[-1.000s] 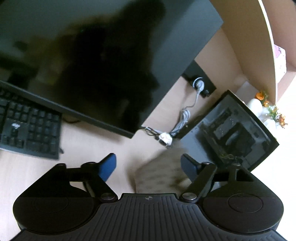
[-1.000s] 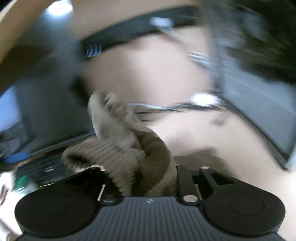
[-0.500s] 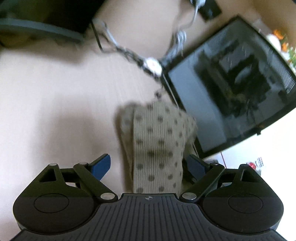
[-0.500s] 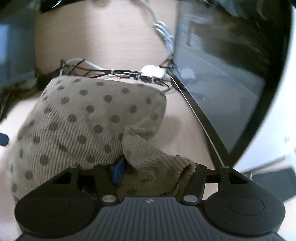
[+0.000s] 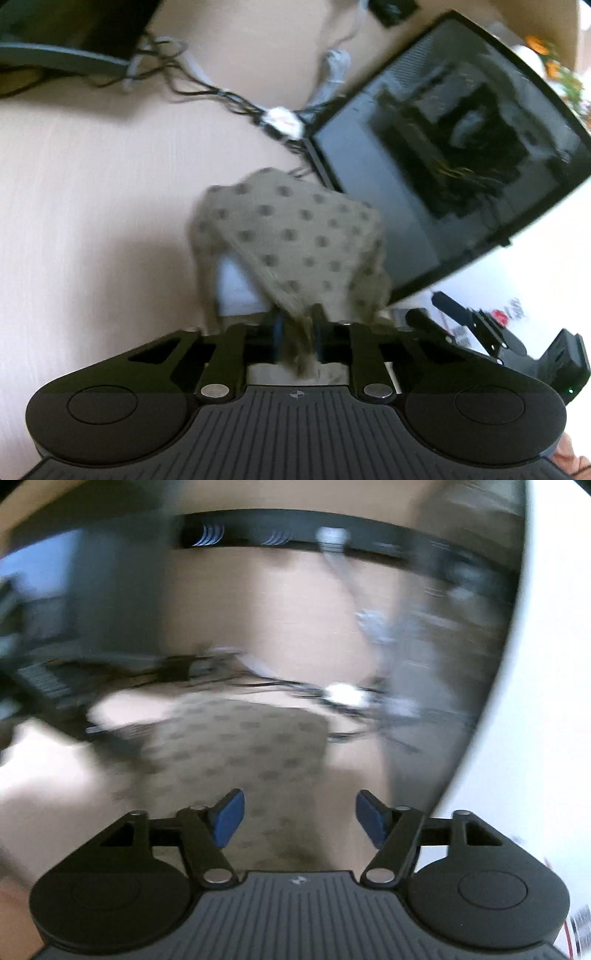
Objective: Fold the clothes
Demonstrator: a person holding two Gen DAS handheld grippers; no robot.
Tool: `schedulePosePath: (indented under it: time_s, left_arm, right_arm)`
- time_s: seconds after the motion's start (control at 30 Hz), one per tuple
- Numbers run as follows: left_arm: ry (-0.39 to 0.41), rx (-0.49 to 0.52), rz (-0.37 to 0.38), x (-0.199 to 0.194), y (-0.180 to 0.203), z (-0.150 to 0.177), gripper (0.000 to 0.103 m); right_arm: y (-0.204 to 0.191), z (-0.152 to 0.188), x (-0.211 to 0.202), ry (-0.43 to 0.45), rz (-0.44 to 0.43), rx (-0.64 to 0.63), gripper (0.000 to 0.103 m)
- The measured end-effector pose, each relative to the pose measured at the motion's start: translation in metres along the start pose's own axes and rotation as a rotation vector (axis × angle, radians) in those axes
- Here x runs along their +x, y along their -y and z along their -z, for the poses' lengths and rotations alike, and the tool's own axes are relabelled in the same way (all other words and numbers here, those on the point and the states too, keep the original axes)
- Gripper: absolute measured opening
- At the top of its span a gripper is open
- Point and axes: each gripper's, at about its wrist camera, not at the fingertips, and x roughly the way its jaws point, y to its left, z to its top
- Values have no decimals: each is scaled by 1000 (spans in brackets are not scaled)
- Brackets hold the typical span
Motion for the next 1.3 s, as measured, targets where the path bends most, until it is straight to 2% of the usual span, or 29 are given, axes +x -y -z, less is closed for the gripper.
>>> schedulePosePath:
  time_s: [0.07,0.17,0.2,0.23,0.27,0.3,0.4,0.43,0.47,0.5,0.53,0.67,0.77,0.87,0.93,1.0,1.03,1.07,1.13,1.2,1.3]
  left_arm:
    - [-26,-7,57,8,6,0,10]
    - [-65,18,119,17,18,5,9]
    - [-79,27,132,18,20,8,9]
    - [-88,29,138,17,20,10,9]
    - [-94,27,135,17,18,10,9]
    - [-94,23,136,15,16,11,9]
    - [-71,9,162,3,11,8,12]
    - [-51,4,179,-5,8,5,18]
    - [-29,-1,198,-14,5,2,33]
    - [-1,-4,213,-23,2,-1,42]
    - [30,-6,223,-32,-1,-4,56]
    - [122,-10,204,-54,-16,-20,73]
    - [150,-2,164,-55,-23,-32,73]
    - [134,45,150,-42,-17,-39,73]
    - [100,84,149,-25,-12,-39,73]
    - [47,107,109,-1,-8,-33,71]
    - [20,117,86,11,-5,-30,68]
    - [-15,136,36,24,-2,-25,64]
    - [-43,184,-48,36,3,-15,64]
    - [-47,248,-94,37,10,-7,64]
    - [-34,257,-93,30,12,-9,68]
  right_arm:
    - [-24,3,5,-6,-61,-135,75]
    - [-64,13,27,3,-25,-348,74]
    - [-74,15,37,8,0,-394,71]
    - [-81,15,45,12,15,-420,62]
    - [-86,13,53,15,24,-433,34]
    - [-89,7,57,20,27,-440,13]
    - [-89,-15,44,98,80,-484,2]
    - [-88,-21,36,117,92,-500,2]
    - [-86,-26,27,116,92,-517,2]
    - [-84,-29,18,108,87,-535,2]
    - [-84,-28,12,84,75,-552,2]
    - [-89,4,17,-96,9,-552,2]
    - [-89,28,28,-220,-30,-490,2]
    - [-73,24,15,-228,-54,-394,5]
    - [-56,8,1,-183,-32,-298,15]
    - [-35,-8,-8,-114,-4,-152,43]
    - [-21,-18,-8,-75,4,-64,50]
    - [-9,-26,-2,-49,-3,15,55]
    - [12,-38,17,-11,-34,164,55]
    - [32,-49,42,17,-79,308,59]
    - [48,-53,106,-69,-145,433,64]
